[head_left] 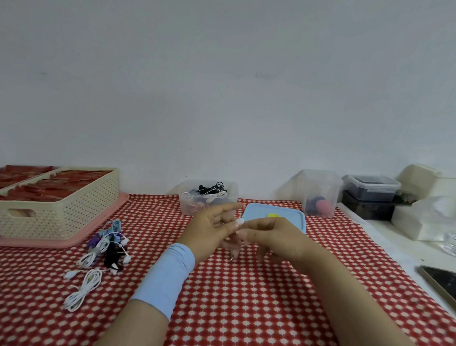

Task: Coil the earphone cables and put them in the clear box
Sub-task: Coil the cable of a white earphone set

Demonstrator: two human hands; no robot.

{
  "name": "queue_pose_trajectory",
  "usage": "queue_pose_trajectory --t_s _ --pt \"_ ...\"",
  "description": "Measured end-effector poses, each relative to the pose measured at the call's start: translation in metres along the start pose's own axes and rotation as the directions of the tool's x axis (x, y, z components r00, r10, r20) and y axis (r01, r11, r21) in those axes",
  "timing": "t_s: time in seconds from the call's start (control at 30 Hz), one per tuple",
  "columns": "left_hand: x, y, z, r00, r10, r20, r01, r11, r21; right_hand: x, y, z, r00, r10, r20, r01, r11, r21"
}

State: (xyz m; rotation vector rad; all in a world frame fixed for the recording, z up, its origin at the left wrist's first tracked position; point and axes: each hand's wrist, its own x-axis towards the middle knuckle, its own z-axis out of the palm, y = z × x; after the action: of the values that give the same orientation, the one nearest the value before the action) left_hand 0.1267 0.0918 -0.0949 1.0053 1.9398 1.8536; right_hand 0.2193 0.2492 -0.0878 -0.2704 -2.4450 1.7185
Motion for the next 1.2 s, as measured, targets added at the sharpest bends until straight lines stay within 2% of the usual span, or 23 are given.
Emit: queue_pose_trajectory --t_s 0.1,0.2,0.47,0.53,0.6,0.7,0.87,0.93,1.03,1.1,1.2 --pt "-0.004 0.002 0.000 0.998 0.053 -0.027 -0.051 0.996 0.079 0.001 0.001 0.007 0.997 -0.073 -0.018 0.073 0.997 0.020" --pt "-0.002 0.001 -0.005 0.995 0.066 -0.080 -0.057 0.992 0.117 0.005 0.003 0.008 0.993 -0.081 -0.089 0.082 0.997 0.007" --pt "0.027 0.021 -0.042 0.987 -0.053 -0.151 0.062 0.996 0.058 0.045 -0.028 0.010 0.997 -0.029 -0.070 0.032 0.998 0.048" --pt "0.042 0.029 -0.055 0.981 -0.078 -0.178 0.093 0.993 0.079 0.063 -0.044 0.012 0.996 -0.039 -0.077 0.042 0.999 0.027" --pt "0.059 0.035 -0.071 0.983 -0.084 -0.163 0.112 0.979 0.172 0.087 -0.058 0.014 0.993 -0.063 -0.104 0.061 0.998 -0.020" --pt "0.085 0.038 -0.094 0.988 -0.069 -0.136 0.120 0.905 0.408 0.123 -0.071 0.020 0.982 -0.114 -0.150 0.101 0.991 -0.088" --pt "0.127 0.024 -0.126 0.983 -0.094 -0.155 0.171 0.766 0.620 0.187 -0.070 0.037 0.959 -0.172 -0.225 0.121 0.967 -0.225" --pt "0.138 0.015 -0.133 0.981 -0.131 -0.144 0.195 0.686 0.701 0.207 -0.064 0.040 0.962 -0.168 -0.216 0.090 0.939 -0.331" --pt "0.143 0.008 -0.141 0.970 -0.206 -0.127 0.225 0.584 0.780 0.225 -0.054 0.044 0.984 -0.114 -0.136 0.023 0.844 -0.536" --pt "0.145 0.001 -0.146 0.963 -0.245 -0.113 0.239 0.580 0.779 0.228 -0.050 0.045 0.984 -0.118 -0.137 0.014 0.804 -0.595" --pt "0.142 -0.005 -0.150 0.970 -0.224 -0.094 0.215 0.609 0.763 0.226 -0.048 0.045 0.968 -0.200 -0.153 0.074 0.806 -0.588"
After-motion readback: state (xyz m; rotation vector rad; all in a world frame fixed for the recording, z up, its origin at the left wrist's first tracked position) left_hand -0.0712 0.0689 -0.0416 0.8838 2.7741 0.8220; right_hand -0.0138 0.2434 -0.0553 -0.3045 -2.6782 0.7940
